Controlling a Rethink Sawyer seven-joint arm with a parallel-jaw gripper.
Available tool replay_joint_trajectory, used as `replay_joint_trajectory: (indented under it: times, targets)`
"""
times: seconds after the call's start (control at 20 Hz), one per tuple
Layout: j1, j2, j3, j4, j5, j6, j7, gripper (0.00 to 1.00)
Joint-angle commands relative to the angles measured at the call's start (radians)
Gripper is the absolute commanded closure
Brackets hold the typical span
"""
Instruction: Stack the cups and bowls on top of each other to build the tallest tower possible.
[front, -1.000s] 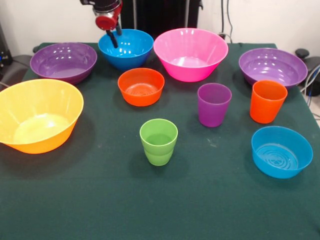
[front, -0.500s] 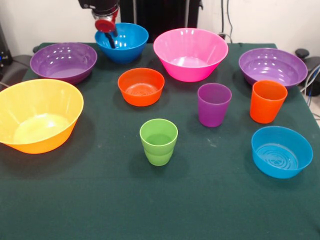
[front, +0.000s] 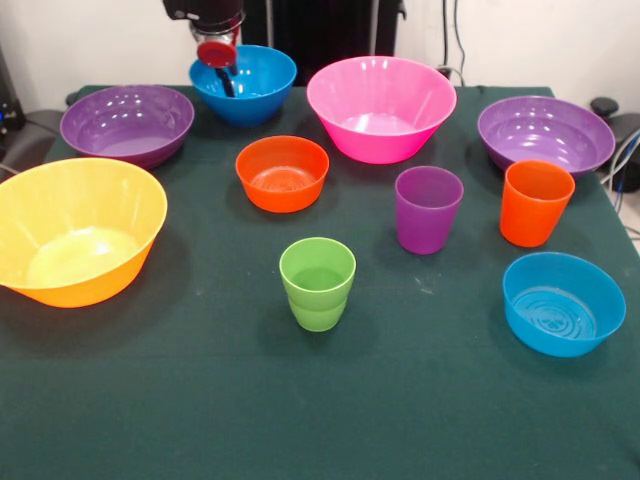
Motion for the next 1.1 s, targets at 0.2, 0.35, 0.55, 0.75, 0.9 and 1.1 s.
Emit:
replay_joint_trajectory:
  times: [0.2,0.35,0.55,0.75,0.9,1.1]
  targets:
    - [0.047,-0.023,0.053,-0.006,0.007,-0.073,-0.089,0.0]
    - [0.041,-0.048,0.084,0.023,0.054,-0.074,-0.079,0.0]
    - [0.014,-0.1,0.143,0.074,0.141,-0.074,-0.081,0.0]
    - [-0.002,-0.182,0.205,0.129,0.267,0.009,-0.128,0.0]
    - [0.0,-0.234,0.249,0.151,0.34,0.039,-0.131,0.0]
    - [0.017,-0.239,0.247,0.114,0.36,0.062,-0.131,0.0]
